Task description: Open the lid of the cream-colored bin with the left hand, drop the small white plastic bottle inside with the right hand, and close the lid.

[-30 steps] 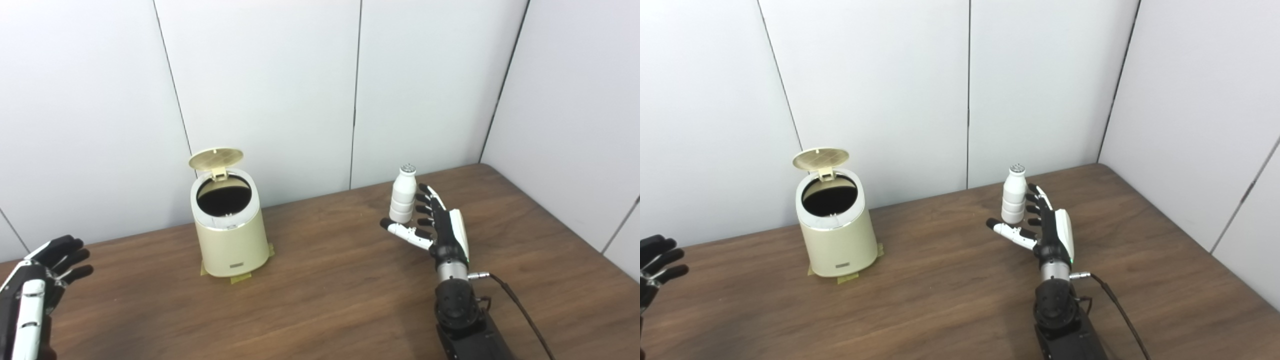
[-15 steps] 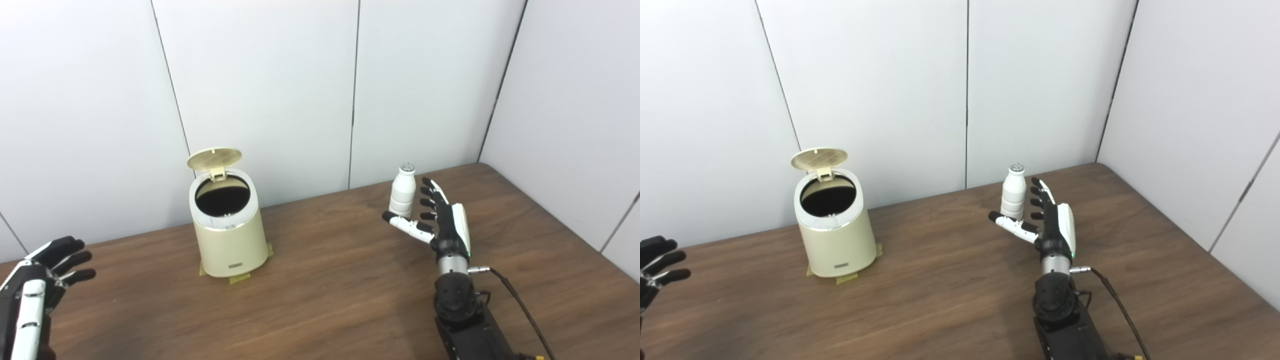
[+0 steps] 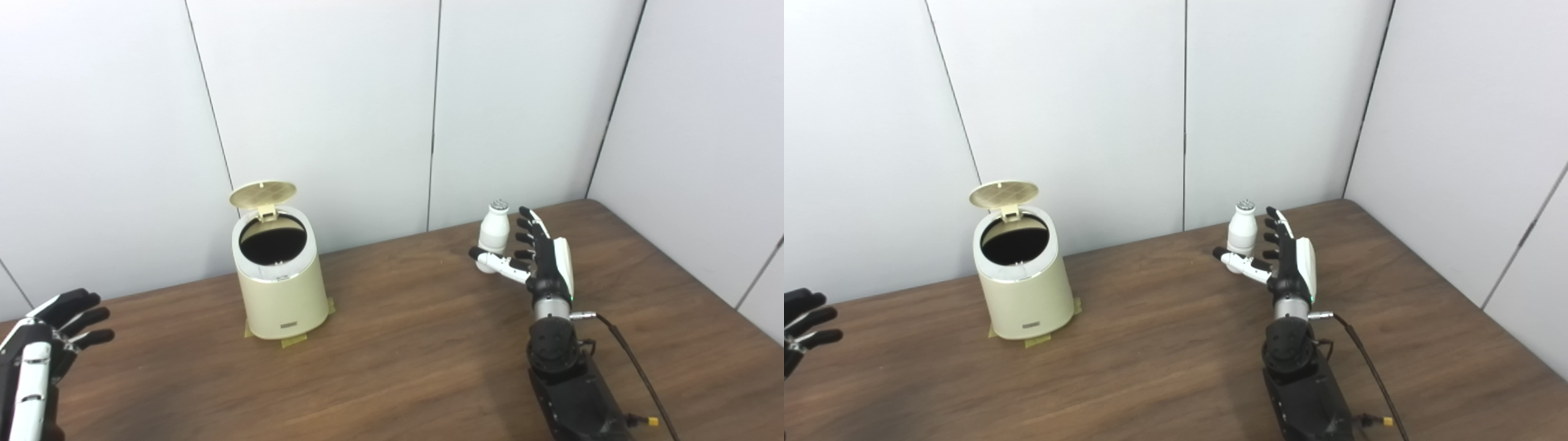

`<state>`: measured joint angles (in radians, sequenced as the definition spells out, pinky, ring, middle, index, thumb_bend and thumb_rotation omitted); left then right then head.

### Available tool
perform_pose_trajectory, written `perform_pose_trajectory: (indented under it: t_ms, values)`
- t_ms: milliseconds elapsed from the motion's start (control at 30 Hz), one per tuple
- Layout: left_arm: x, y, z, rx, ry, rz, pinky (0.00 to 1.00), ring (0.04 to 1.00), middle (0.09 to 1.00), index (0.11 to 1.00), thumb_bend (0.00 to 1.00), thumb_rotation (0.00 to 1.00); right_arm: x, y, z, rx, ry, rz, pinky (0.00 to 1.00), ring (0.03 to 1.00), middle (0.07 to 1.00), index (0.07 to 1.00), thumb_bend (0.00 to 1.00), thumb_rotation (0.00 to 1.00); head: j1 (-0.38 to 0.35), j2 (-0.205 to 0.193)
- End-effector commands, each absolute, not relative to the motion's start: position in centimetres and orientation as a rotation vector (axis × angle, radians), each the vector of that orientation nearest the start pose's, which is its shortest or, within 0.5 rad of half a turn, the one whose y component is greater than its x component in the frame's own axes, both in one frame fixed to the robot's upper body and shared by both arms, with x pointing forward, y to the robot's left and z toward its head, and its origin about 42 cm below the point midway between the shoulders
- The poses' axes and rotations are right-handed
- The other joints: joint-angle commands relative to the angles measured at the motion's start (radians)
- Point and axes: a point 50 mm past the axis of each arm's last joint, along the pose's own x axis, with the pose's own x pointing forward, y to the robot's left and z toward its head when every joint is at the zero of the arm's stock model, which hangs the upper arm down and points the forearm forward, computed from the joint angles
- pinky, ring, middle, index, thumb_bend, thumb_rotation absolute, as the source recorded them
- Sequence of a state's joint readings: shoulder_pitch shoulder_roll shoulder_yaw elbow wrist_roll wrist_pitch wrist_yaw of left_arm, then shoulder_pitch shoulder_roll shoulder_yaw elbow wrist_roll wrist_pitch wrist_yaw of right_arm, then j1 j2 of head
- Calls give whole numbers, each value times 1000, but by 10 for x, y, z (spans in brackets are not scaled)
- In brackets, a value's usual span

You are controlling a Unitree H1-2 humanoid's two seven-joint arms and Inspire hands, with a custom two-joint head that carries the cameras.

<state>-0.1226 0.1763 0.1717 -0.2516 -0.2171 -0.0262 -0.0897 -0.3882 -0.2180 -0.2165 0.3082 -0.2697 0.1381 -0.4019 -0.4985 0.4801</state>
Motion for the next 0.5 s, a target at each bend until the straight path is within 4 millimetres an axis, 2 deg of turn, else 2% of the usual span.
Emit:
perform_pose_trajectory:
  t_ms: [0, 133, 200, 333, 467]
  values:
    - [308, 289, 234, 1, -521, -17, 630, 720, 745, 736, 300, 725, 414, -350, 190, -430, -123, -638, 697, 828, 870, 884, 852, 310, -6, 1]
    - [308, 288, 235, 2, -521, -17, 630, 719, 743, 735, 297, 724, 422, -356, 189, -446, -94, -636, 724, 839, 878, 882, 840, 312, -6, 0]
    - [307, 287, 235, -3, -518, -19, 633, 721, 745, 736, 298, 727, 426, -359, 188, -459, -77, -639, 699, 821, 866, 880, 838, 304, -4, 0]
    - [306, 288, 236, -1, -521, -21, 637, 724, 745, 736, 308, 726, 433, -362, 187, -475, -58, -632, 727, 843, 880, 884, 830, 298, -4, 1]
    - [305, 287, 237, 0, -524, -16, 634, 718, 739, 729, 316, 719, 439, -366, 186, -498, -54, -631, 714, 834, 871, 873, 831, 284, -2, 1]
